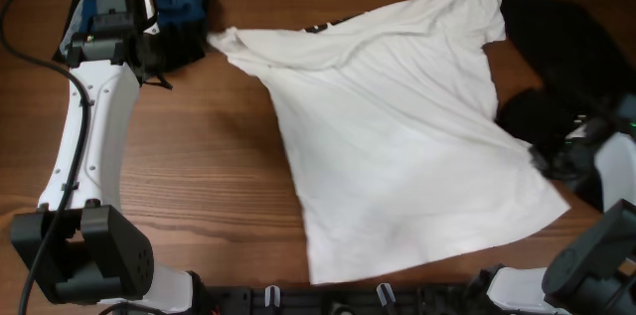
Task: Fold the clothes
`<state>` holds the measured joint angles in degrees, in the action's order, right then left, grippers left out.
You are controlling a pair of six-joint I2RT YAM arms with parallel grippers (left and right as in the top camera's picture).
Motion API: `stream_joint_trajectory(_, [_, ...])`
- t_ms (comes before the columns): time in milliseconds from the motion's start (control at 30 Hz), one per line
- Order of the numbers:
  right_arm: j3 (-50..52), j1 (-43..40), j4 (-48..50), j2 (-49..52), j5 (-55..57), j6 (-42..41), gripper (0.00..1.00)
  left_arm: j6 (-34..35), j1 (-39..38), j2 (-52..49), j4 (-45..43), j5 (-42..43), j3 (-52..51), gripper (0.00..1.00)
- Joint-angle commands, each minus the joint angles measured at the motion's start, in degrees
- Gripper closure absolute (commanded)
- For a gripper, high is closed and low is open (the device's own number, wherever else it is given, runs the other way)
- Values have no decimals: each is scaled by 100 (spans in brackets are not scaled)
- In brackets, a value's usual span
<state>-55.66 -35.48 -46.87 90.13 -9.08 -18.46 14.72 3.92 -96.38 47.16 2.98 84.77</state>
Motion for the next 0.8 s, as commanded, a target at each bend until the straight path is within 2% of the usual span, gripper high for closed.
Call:
stream_joint_trajectory(0, [-713,-378,31,42,-481,48,96,-107,-70,-323,-452,428,31,0])
stream_joint_trajectory(100, [-1241,-382,-129,42,-564,48,95,-297,-234,-852,-1104,448,31,0])
stream_joint_trajectory(167, [-1523,-361,-343,42,-774,146,79,-518,-365,-1250,-1622,450,31,0])
stream_joint_trajectory(233, [-1700,-341,-514,39,-1220,444,23,-715,-505,-1674,-2142,455,33,0])
stream_joint_trajectory(267, [-1762,-341,-595,39,-1331,503,0,-833,-581,-1880,-2389,463,33,0])
stream_joint_trajectory(367, [-1943,-332,-894,39,-1329,573,0,-1408,-822,-2221,-2588,579,33,0])
stream_joint_trajectory(500, [-2026,-330,-1025,28,-1368,651,0,-2260,-1097,-2302,-2273,577,33,0])
stream_joint_trajectory(700, [-2026,9,-979,28,-1410,800,1,-2830,-1281,-2350,-2166,481,31,5])
stream_joint_trajectory(767, [-2026,214,-935,28,-1410,798,1,-2830,-1276,-2411,-2149,380,33,6])
